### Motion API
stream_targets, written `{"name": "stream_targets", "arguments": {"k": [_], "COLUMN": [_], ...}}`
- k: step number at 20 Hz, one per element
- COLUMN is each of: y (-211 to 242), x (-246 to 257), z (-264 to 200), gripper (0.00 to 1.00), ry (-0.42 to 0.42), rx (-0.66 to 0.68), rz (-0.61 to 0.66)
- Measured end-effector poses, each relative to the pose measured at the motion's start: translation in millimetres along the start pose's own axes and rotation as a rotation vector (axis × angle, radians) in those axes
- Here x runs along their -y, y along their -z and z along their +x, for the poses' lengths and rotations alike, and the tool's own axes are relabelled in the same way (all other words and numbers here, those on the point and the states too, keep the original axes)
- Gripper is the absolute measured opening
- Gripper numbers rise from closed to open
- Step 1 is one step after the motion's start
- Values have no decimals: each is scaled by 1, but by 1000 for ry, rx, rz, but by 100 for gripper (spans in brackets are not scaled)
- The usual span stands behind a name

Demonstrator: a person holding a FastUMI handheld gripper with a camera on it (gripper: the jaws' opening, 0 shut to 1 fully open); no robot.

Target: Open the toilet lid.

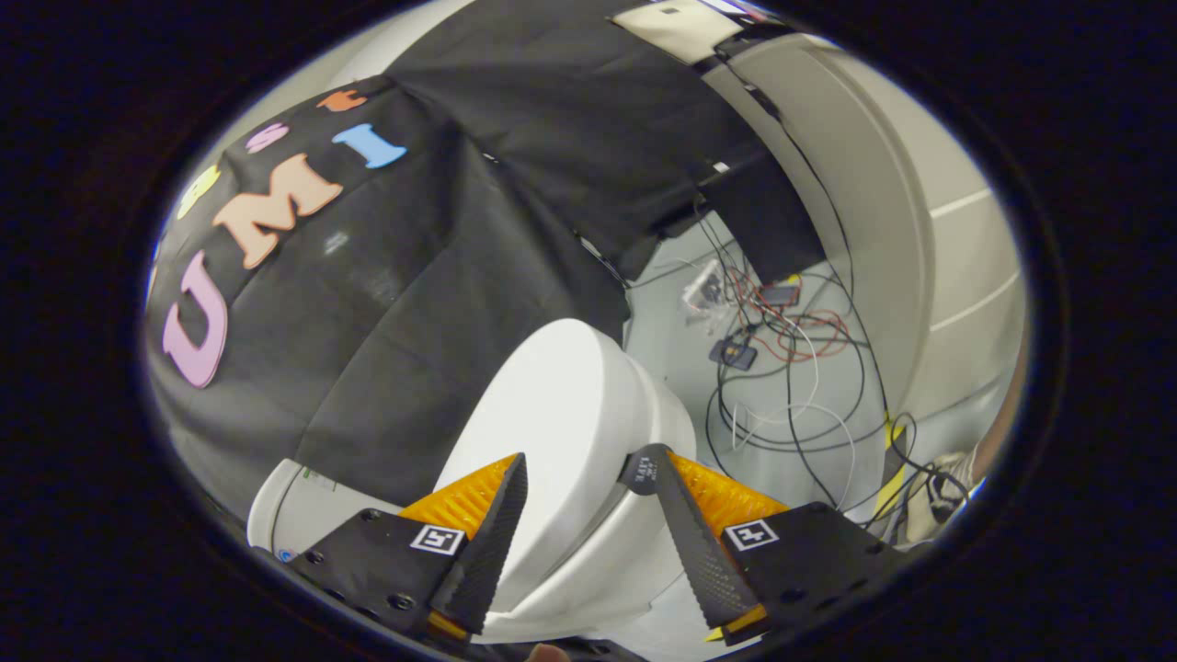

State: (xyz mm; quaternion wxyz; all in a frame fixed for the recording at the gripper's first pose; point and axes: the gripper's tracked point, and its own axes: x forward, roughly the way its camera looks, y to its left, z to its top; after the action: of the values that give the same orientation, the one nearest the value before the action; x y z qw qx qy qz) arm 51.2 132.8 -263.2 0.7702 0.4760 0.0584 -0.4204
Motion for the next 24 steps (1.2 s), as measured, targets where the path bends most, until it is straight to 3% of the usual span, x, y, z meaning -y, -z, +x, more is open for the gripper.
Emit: {"name": "stream_targets", "arguments": {"k": [3,6,12,15,16,17,18,21,24], "y": [10,17,28,27,25,27,28,27,28], "x": [15,21,27,25,25,35,35,35,33], "z": [12,22,47,56,54,60,45,58,54], "gripper": [86,86,86,41,41,41,36,20,19], "ry": [12,-45,-57,-73,-82,-37,-29,-21,-27], "rx": [-36,-82,-139,-169,-176,-186,-197,-192,-214], "rz": [86,196,276,287,273,242,244,204,181]}}
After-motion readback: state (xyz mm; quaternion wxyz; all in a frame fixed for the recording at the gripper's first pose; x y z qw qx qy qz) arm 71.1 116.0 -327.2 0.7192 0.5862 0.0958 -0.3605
